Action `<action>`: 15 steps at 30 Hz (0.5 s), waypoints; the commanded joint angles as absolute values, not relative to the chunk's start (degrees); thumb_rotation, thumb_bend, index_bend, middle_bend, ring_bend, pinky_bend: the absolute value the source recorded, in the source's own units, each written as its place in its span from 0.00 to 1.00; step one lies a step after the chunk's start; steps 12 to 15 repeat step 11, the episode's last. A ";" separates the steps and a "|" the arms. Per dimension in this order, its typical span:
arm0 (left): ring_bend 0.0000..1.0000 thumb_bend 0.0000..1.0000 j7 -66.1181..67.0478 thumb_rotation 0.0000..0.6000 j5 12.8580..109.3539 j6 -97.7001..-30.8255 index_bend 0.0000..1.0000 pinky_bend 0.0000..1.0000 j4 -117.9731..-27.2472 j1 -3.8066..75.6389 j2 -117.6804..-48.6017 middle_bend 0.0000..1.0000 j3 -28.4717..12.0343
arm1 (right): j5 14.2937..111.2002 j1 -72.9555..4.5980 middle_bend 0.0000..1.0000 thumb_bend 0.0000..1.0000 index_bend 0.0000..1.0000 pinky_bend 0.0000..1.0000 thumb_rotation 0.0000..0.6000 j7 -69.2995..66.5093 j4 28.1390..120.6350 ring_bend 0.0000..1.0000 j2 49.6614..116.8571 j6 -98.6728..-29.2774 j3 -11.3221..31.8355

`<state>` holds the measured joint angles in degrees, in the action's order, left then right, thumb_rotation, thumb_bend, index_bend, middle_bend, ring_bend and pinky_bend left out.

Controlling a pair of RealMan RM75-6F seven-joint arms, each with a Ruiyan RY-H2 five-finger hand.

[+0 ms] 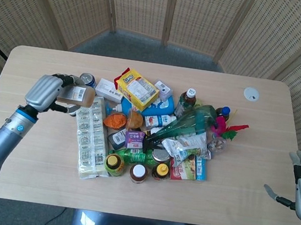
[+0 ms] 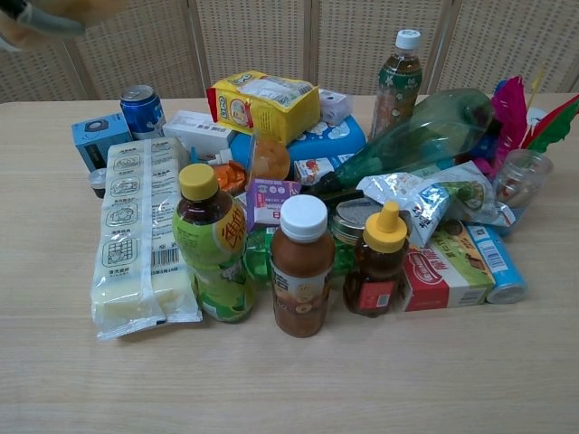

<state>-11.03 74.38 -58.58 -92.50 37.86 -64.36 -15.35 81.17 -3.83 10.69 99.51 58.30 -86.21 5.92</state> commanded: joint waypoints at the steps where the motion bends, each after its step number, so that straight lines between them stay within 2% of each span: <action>1: 0.79 0.29 -11.46 1.00 73.87 -60.12 0.66 0.69 -94.05 36.93 -63.32 0.71 -16.25 | 81.25 -3.80 0.02 0.18 0.04 0.00 0.58 10.56 99.35 0.00 58.36 -86.32 5.90; 15: 0.79 0.29 -12.74 1.00 73.56 -59.94 0.67 0.68 -94.10 37.27 -63.53 0.72 -16.41 | 80.74 -4.30 0.02 0.18 0.04 0.00 0.58 10.64 98.87 0.00 58.73 -85.40 6.16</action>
